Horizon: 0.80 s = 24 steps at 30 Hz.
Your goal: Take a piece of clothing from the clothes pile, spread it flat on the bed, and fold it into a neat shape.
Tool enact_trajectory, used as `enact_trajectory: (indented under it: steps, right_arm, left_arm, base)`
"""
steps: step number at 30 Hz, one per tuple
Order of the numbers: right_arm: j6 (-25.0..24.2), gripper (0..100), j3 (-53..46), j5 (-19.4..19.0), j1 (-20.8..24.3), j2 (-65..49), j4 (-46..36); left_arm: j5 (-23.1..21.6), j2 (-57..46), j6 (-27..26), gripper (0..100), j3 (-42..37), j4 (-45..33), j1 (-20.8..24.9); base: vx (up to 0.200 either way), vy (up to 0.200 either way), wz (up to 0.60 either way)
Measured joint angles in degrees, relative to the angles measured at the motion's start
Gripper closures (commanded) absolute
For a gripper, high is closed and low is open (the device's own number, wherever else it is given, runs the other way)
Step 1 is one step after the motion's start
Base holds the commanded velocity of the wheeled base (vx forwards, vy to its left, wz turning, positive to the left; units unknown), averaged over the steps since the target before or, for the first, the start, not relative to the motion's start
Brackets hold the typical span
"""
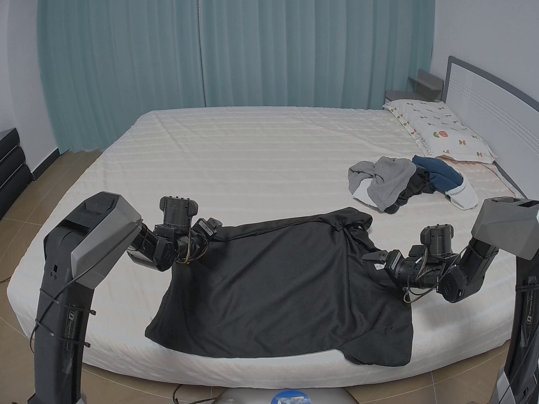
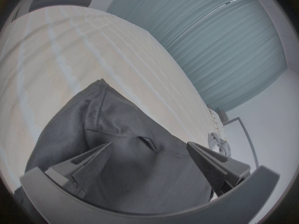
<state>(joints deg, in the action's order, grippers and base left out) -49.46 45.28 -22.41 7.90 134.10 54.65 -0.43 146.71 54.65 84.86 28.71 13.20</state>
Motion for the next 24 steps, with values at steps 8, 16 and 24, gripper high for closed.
enact_trajectory:
  steps: [8, 16, 24]
  right_arm:
    - [0.02, 0, 0.01, 0.11, 0.00, 0.11, 0.00]
    - [0.05, 0, 0.04, 0.29, 0.06, 0.35, 0.11]
    - [0.00, 0, -0.27, 0.33, 0.04, 0.38, 0.20]
  left_arm:
    - [6.08, 3.15, 1.27, 0, 6.90, -2.22, -0.22]
    - [7.29, 6.07, 4.44, 0, 14.70, -2.57, -2.01]
    - [8.74, 7.84, 11.28, 0, 21.70, -2.50, -6.46]
  base:
    - [0.000, 0.000, 0.00]
    - [0.000, 0.000, 0.00]
    - [0.000, 0.000, 0.00]
